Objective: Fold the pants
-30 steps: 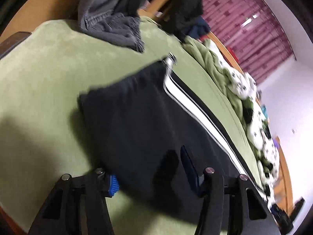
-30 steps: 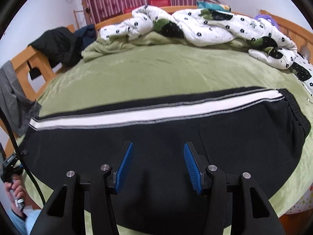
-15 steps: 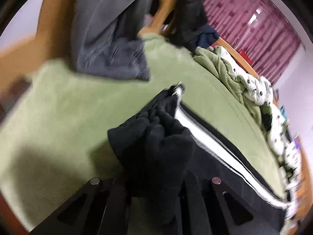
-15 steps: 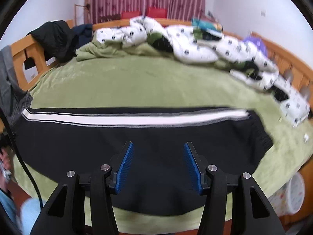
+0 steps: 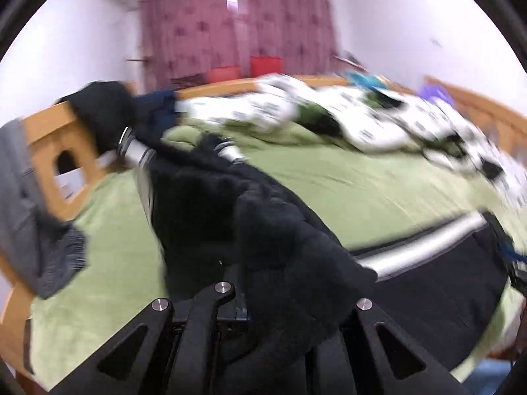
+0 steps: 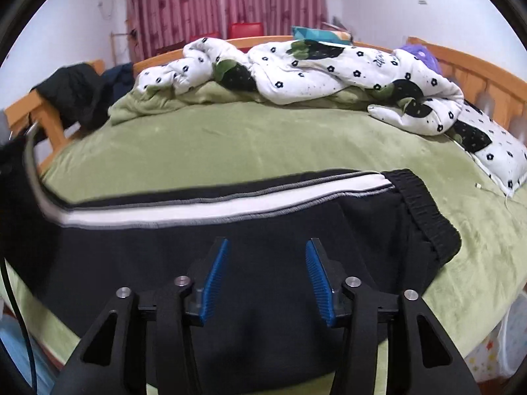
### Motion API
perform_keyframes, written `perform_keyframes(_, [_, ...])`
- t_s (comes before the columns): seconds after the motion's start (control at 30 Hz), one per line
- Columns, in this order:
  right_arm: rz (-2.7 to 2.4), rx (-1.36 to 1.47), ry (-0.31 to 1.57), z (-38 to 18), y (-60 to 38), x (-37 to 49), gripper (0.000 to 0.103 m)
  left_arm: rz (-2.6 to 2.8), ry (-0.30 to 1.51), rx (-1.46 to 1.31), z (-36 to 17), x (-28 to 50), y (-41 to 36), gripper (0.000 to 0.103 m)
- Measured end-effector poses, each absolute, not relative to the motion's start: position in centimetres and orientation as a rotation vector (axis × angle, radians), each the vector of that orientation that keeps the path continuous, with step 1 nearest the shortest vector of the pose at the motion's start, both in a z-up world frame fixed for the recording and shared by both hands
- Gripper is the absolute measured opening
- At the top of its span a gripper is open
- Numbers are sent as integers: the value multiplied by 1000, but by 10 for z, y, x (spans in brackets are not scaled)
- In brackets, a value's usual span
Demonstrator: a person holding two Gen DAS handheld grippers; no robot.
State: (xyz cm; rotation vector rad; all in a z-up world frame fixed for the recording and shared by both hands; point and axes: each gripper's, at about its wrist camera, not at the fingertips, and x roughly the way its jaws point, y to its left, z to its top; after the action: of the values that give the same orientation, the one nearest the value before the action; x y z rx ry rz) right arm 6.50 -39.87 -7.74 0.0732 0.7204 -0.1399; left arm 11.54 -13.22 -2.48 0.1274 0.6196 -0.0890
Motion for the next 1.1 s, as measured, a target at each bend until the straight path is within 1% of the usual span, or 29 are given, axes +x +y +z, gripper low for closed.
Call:
perform_keyframes(0.07, [-162, 51, 709, -83, -408, 53, 48, -149, 683, 115, -53, 105, -175, 8])
perform_keyframes(0.1, [-153, 59, 727, -87, -413, 50, 48, -191, 738, 87, -76, 100, -200, 8])
perform_keyframes(0.2, [-133, 123, 765, -98, -427, 37, 48, -227, 858, 74, -129, 88, -247, 8])
perform_keyframes(0.23, [-127, 142, 776, -101, -430, 34, 48, -203, 889, 96, -145, 83, -260, 9])
perform_keyframes(0.27, [-127, 156, 792, -104, -433, 33, 48, -161, 897, 132, -160, 80, -268, 9])
perform_keyframes(0.3, [-127, 161, 798, -105, -432, 31, 48, -152, 883, 146, -163, 77, -272, 10])
perform_keyframes(0.33, [-122, 172, 801, -106, -432, 31, 48, -157, 854, 150, -162, 73, -270, 14])
perform_keyframes(0.37, [-112, 188, 803, -106, -431, 33, 48, -187, 855, 138, -159, 70, -265, 23])
perform_keyframes(0.4, [-102, 200, 809, -106, -428, 35, 48, -250, 881, 103, -152, 68, -256, 30])
perform_keyframes(0.43, [-84, 214, 821, -106, -424, 41, 49, -287, 898, 72, -147, 68, -249, 43])
perform_keyframes(0.47, [-68, 221, 829, -106, -418, 46, 49, -316, 908, 35, -139, 65, -238, 55])
perform_keyframes(0.5, [-54, 224, 831, -105, -413, 48, 49, -337, 904, -17, -128, 61, -219, 58])
perform_keyframes(0.53, [-27, 226, 833, -103, -403, 54, 49, -343, 893, -44, -121, 54, -207, 65])
perform_keyframes(0.63, [39, 245, 841, -99, -375, 67, 49, -333, 849, -101, -104, 43, -152, 74])
perform_keyframes(0.73, [132, 281, 889, -106, -339, 89, 50, -231, 842, -108, -98, 44, -99, 74])
perform_keyframes(0.87, [154, 234, 944, -120, -298, 114, 50, -197, 815, -139, -104, 27, -29, 74])
perform_keyframes(0.97, [190, 247, 1001, -141, -273, 133, 50, -112, 827, -128, -121, 27, 9, 74])
perform_keyframes(1.07, [176, 249, 1082, -171, -252, 146, 51, -106, 905, -213, -147, 31, 40, 74])
perform_keyframes(1.1, [143, 226, 1047, -173, -247, 144, 47, -115, 923, -254, -153, 36, 47, 74])
